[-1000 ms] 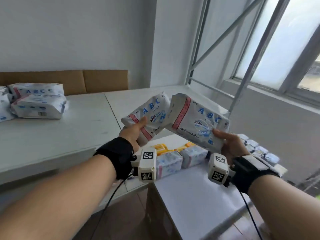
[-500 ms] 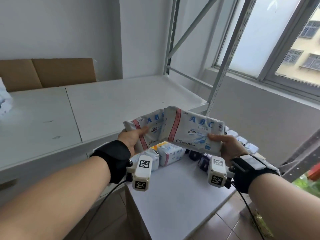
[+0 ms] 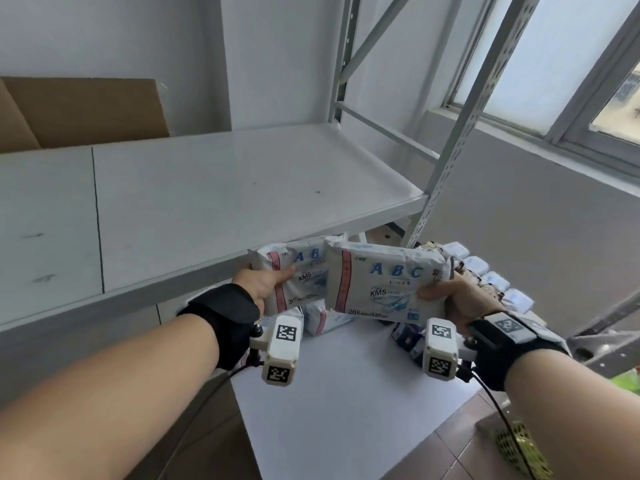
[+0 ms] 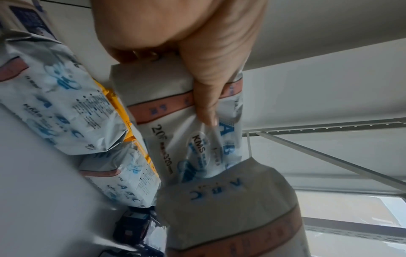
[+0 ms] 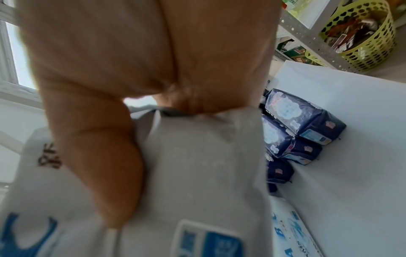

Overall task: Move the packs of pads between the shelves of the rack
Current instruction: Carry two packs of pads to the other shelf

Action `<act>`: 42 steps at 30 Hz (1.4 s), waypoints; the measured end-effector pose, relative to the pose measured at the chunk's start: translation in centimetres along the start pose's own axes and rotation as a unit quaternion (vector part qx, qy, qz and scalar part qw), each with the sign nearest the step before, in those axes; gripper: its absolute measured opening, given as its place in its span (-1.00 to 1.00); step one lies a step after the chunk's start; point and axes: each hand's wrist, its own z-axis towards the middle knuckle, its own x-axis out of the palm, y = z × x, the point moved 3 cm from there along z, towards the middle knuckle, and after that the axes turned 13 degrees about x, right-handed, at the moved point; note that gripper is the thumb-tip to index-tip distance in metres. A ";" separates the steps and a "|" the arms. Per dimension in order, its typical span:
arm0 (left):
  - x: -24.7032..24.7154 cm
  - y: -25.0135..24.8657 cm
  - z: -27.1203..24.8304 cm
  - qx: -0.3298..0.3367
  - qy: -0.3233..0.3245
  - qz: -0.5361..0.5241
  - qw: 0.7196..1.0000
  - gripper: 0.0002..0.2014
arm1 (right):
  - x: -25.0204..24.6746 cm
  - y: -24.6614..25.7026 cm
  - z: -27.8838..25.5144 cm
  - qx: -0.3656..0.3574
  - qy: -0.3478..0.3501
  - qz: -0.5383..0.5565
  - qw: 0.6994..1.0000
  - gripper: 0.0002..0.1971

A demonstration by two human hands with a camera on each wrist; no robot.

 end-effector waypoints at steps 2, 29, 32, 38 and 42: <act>-0.1 0.8 -0.5 0.010 -0.027 0.029 0.999 -0.33 | -1.3 0.2 0.8 0.016 0.007 0.003 1.000 -0.38; -5.0 21.7 -4.7 -0.109 -0.219 0.146 0.959 -0.54 | -6.3 -12.4 17.5 0.053 -0.017 -0.352 0.934 -0.20; -5.7 22.2 -3.8 -0.112 -0.207 0.181 0.955 -0.53 | -6.6 -11.5 17.9 0.031 -0.079 -0.461 0.883 -0.25; -5.0 21.6 -2.7 -0.106 -0.238 0.228 0.938 -0.28 | -6.2 -9.7 18.5 0.001 -0.129 -0.494 0.860 -0.34; -3.8 21.3 -1.8 -0.076 -0.264 0.221 0.936 -0.24 | -5.8 -9.2 18.9 -0.002 -0.122 -0.435 0.892 -0.47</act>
